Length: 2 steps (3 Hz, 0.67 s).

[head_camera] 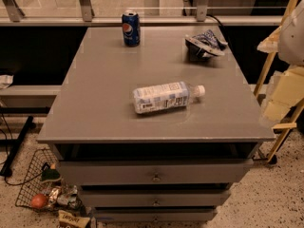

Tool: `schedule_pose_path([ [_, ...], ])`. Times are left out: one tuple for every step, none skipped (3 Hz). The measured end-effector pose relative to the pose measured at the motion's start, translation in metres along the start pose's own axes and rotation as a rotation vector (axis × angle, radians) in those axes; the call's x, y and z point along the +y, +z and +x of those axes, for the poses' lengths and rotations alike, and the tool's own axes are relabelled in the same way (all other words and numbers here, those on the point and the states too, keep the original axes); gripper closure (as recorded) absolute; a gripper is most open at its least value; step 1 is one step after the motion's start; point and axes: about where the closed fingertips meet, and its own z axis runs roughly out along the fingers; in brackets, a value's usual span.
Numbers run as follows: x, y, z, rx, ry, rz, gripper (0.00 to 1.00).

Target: Move blue plastic bottle near pepsi can

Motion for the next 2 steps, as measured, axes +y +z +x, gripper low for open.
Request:
schedule_pose_path([
  [0.000,0.000,0.000,0.000,0.000,0.000,0.00],
  [-0.027,0.018,-0.056,-0.031,-0.170,-0.016,0.00],
])
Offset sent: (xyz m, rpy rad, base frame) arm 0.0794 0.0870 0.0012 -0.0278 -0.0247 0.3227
